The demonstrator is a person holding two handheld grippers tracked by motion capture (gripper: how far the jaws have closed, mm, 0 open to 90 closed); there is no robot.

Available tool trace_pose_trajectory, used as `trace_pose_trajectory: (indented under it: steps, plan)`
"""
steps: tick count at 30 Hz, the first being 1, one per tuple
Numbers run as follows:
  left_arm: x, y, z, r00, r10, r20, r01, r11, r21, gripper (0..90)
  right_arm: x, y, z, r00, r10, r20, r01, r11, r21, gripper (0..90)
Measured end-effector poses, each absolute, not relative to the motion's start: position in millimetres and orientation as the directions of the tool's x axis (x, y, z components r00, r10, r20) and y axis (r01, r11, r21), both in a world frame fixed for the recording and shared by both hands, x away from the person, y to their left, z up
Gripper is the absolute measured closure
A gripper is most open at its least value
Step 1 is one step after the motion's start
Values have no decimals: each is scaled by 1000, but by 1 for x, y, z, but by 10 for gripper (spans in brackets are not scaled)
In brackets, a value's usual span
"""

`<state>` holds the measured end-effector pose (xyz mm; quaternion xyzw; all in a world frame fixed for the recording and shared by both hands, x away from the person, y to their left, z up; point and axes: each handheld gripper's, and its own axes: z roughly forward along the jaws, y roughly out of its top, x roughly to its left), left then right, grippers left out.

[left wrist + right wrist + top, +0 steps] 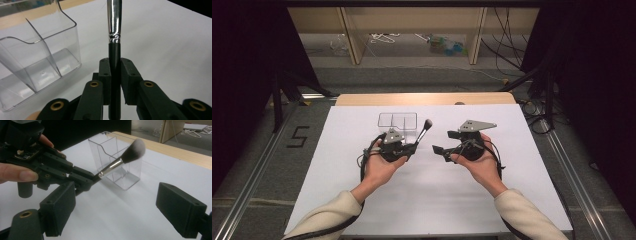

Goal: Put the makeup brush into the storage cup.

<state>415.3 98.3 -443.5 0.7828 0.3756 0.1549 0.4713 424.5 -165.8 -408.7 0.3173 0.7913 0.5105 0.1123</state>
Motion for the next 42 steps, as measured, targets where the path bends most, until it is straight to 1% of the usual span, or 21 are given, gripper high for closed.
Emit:
trace_pose_trajectory:
  steps: [9, 17, 23, 25, 28, 29, 31, 32, 36, 37, 42]
  plan:
    - [402, 98, -445, 662, 741, -117, 373, -190, 908, 792, 426, -160, -411, -774, 606, 184, 403, 247, 881, 173]
    - [395, 89, -444, 676, 731, -96, 321, -174, 931, 792, 427, -156, -408, -774, 606, 183, 399, 242, 885, 175]
    - [392, 85, -443, 681, 727, -86, 295, -166, 941, 792, 428, -152, -407, -766, 606, 213, 412, 211, 886, 190]
    - [391, 84, -442, 686, 724, -72, 279, -171, 945, 792, 429, -151, -407, -765, 610, 206, 406, 209, 890, 190]
    - [389, 81, -441, 690, 720, -77, 271, -159, 949, 792, 430, -149, -407, -757, 621, 205, 403, 196, 894, 199]
    - [389, 80, -440, 694, 716, -72, 267, -163, 950, 792, 431, -149, -407, -758, 616, 215, 406, 186, 895, 207]
    - [388, 78, -440, 698, 713, -65, 260, -168, 951, 792, 430, -149, -406, -752, 620, 225, 422, 191, 886, 283]
    - [388, 78, -440, 698, 713, -65, 261, -168, 951, 792, 430, -149, -405, -755, 613, 231, 422, 185, 888, 300]
    - [388, 76, -441, 704, 707, -65, 259, -172, 950, 792, 432, -147, -406, -755, 612, 236, 413, 165, 895, 324]
    - [387, 76, -441, 702, 708, -73, 265, -164, 950, 792, 433, -147, -407, -748, 617, 243, 420, 157, 894, 336]
    - [387, 75, -440, 704, 707, -59, 257, -176, 950, 792, 435, -147, -408, -740, 620, 261, 433, 142, 890, 403]
